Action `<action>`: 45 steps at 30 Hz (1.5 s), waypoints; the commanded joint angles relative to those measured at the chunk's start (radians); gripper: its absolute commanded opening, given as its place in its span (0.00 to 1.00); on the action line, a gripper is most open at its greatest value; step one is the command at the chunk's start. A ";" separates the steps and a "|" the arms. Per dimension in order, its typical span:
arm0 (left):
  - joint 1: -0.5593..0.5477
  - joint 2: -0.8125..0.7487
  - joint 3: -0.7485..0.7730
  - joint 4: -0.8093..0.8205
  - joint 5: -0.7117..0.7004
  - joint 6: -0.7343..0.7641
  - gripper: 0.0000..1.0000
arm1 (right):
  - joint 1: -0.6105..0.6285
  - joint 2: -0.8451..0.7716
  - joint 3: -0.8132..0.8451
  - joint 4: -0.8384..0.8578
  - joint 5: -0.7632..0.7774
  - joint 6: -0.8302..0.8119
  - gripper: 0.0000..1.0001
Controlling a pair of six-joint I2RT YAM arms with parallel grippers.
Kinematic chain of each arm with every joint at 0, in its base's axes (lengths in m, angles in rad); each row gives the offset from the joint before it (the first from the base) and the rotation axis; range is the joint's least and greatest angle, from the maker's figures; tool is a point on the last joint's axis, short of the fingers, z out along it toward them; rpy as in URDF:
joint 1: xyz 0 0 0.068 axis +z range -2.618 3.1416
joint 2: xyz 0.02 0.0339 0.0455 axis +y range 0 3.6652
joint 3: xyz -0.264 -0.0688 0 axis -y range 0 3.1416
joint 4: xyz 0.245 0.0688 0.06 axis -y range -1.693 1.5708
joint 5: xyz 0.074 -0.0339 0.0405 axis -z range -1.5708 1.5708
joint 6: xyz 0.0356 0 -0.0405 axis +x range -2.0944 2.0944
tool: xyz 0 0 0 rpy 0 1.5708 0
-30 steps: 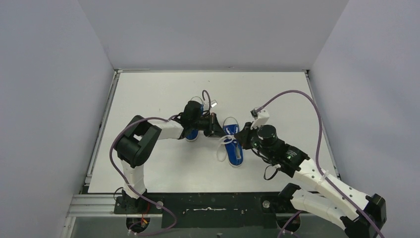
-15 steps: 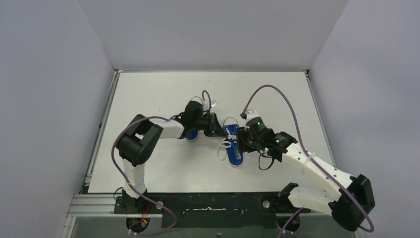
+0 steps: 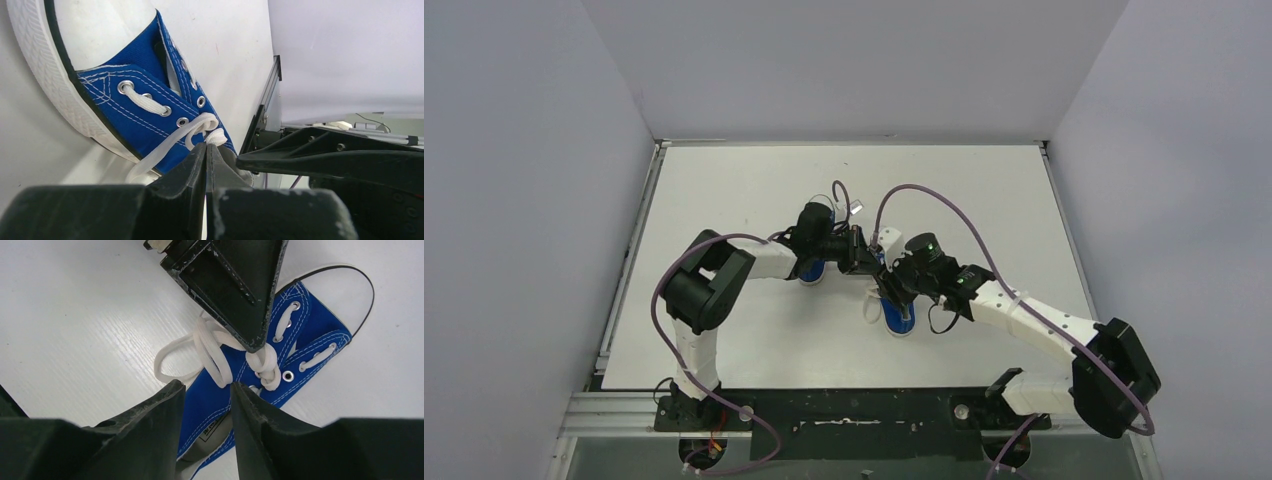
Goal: Tie the shoes
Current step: Wrap the shoelace around the shoelace.
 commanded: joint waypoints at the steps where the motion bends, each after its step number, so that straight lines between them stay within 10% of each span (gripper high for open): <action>1: 0.010 -0.002 0.033 0.056 0.035 -0.009 0.00 | 0.008 0.045 -0.008 0.158 -0.031 -0.047 0.40; 11: 0.015 -0.005 0.035 0.064 0.045 -0.017 0.00 | 0.024 0.147 -0.029 0.252 0.100 -0.090 0.42; 19: 0.015 -0.015 0.018 0.064 0.041 -0.017 0.00 | 0.081 0.140 -0.064 0.316 0.246 -0.055 0.14; 21: 0.015 -0.014 0.019 0.064 0.039 -0.017 0.00 | 0.075 0.092 0.006 0.150 0.302 0.094 0.00; 25: 0.015 -0.007 0.025 0.069 0.027 -0.021 0.00 | 0.065 0.011 0.113 -0.278 0.429 0.642 0.00; 30: 0.013 -0.003 0.033 0.057 0.019 -0.022 0.00 | 0.048 -0.052 0.126 -0.428 0.474 0.919 0.00; 45: 0.003 -0.031 0.004 0.005 -0.028 0.017 0.00 | -0.081 0.145 0.205 -0.514 0.751 1.090 0.00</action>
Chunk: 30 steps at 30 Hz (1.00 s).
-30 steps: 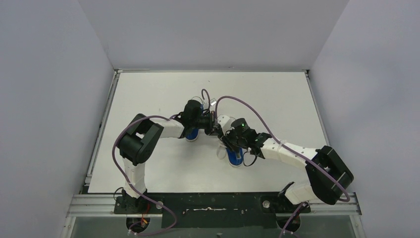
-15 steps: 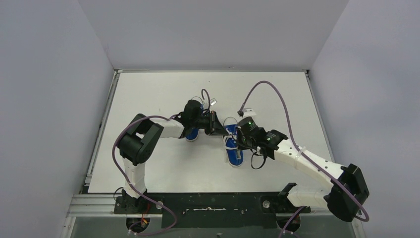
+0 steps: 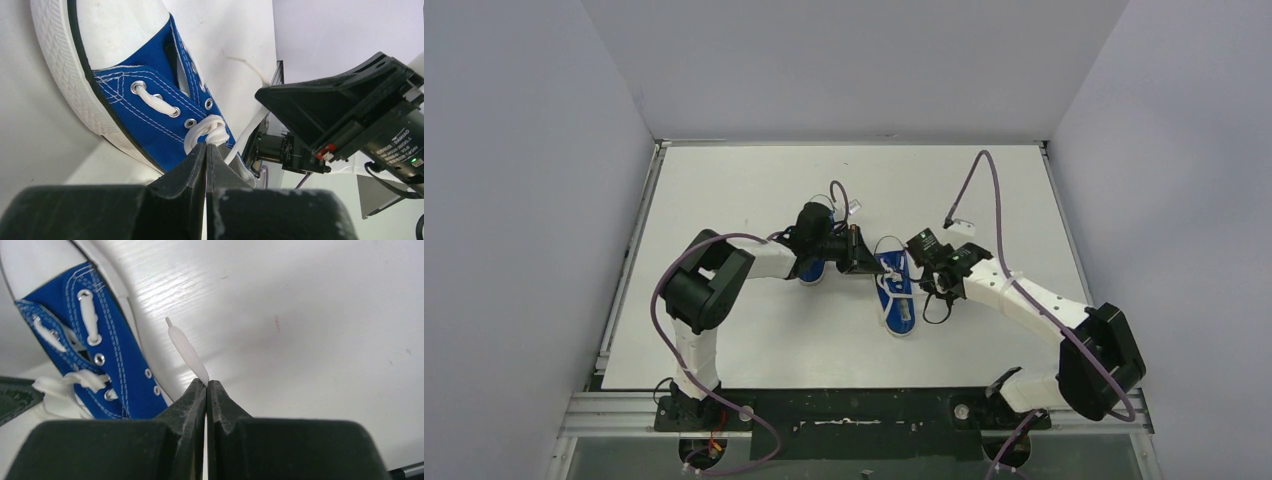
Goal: Tie the shoes
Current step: Wrap the shoelace around the shoelace, then cross the shoelace with the shoelace.
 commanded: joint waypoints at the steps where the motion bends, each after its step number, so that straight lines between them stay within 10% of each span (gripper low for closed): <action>1: -0.002 -0.043 -0.004 0.019 -0.019 0.033 0.00 | -0.056 0.042 0.050 -0.041 0.105 0.048 0.00; 7: -0.002 -0.028 -0.012 0.095 0.030 -0.036 0.00 | -0.246 0.031 0.017 0.188 -0.397 -0.652 0.46; 14: 0.006 -0.006 -0.047 0.219 0.039 -0.115 0.00 | -0.205 -0.179 -0.034 0.156 -0.980 -1.751 0.60; 30: 0.031 0.000 -0.048 0.266 0.070 -0.159 0.00 | -0.145 -0.003 -0.093 0.368 -1.024 -1.748 0.40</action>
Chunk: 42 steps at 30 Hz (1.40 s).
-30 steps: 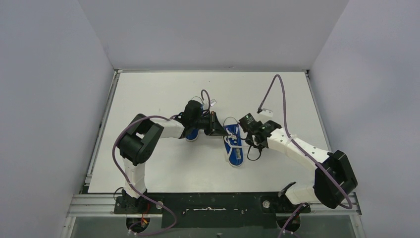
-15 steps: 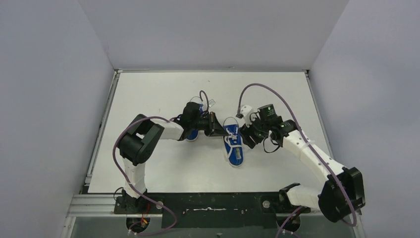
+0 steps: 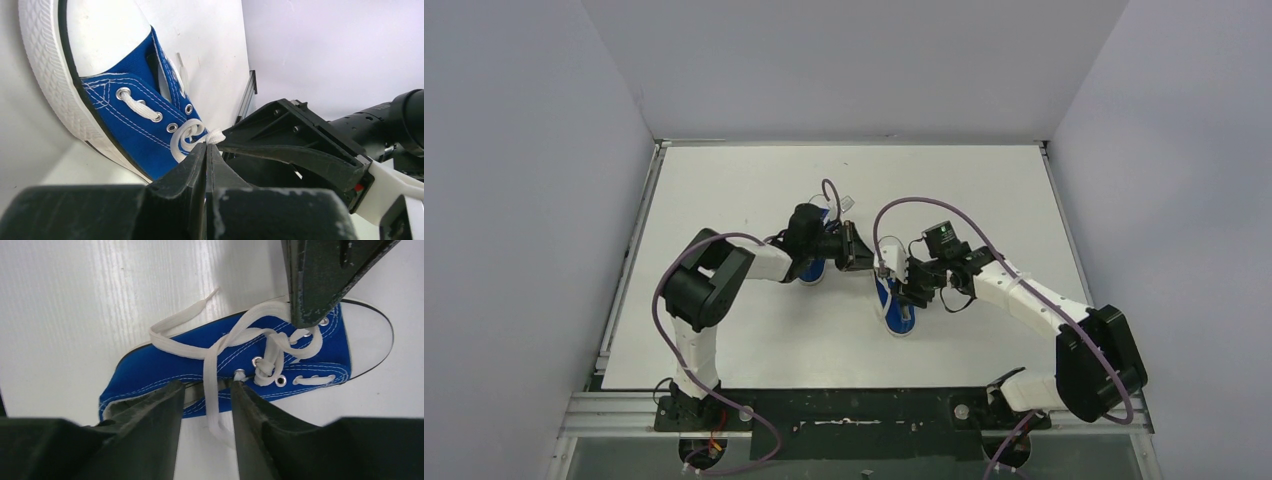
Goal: Tie the shoes
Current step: Cross the shoelace with the shoelace.
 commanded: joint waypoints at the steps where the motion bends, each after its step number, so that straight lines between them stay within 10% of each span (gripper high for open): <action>1: 0.009 -0.013 0.002 0.061 0.037 -0.008 0.00 | 0.003 0.006 -0.037 0.201 0.011 0.039 0.35; 7: 0.010 -0.041 -0.028 0.061 0.037 -0.004 0.00 | -0.019 0.018 -0.022 0.283 0.101 0.269 0.00; 20: -0.046 -0.128 -0.173 0.072 0.026 0.103 0.00 | -0.025 -0.022 -0.100 0.351 0.226 0.989 0.00; 28: -0.092 -0.149 -0.167 -0.108 -0.035 0.232 0.00 | -0.032 -0.038 -0.128 0.376 0.293 1.020 0.00; 42: -0.039 -0.117 0.263 -0.628 -0.061 0.615 0.49 | -0.043 -0.114 -0.166 0.347 0.264 1.002 0.00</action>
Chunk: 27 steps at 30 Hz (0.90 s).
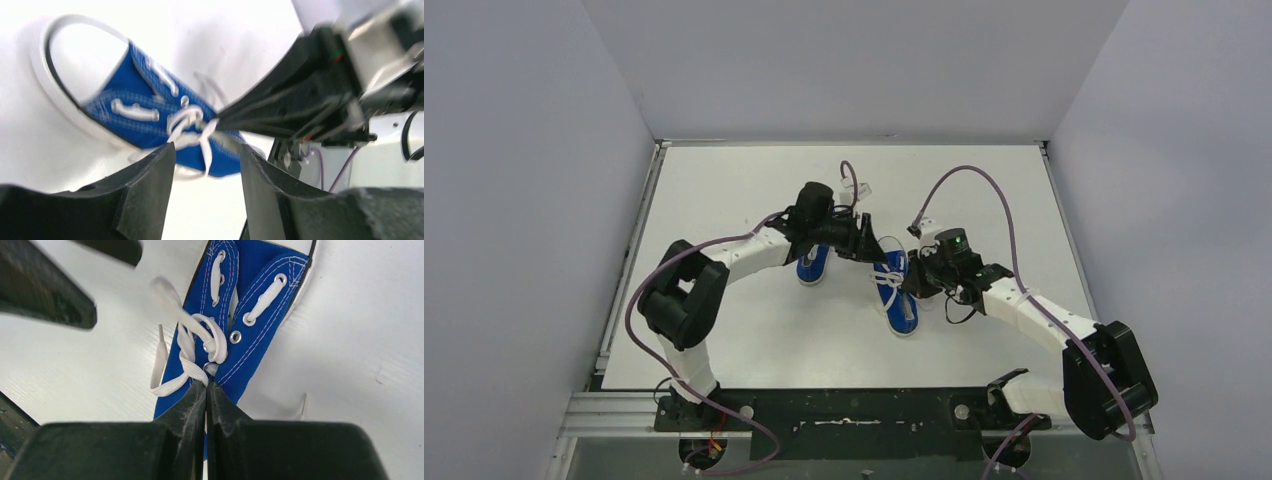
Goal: Tie the shoes
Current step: Cross the shoelace with the shoelace.
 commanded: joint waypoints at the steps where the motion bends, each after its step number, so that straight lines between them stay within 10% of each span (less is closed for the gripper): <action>1: -0.003 0.081 0.164 -0.107 0.010 0.075 0.49 | -0.007 -0.040 -0.005 0.029 0.011 0.008 0.00; 17: -0.053 0.270 0.317 -0.216 0.071 0.153 0.47 | -0.010 -0.030 0.000 0.062 0.021 0.026 0.00; 27: -0.036 0.249 0.167 0.236 0.244 -0.139 0.23 | -0.009 -0.032 0.004 0.097 0.071 0.076 0.00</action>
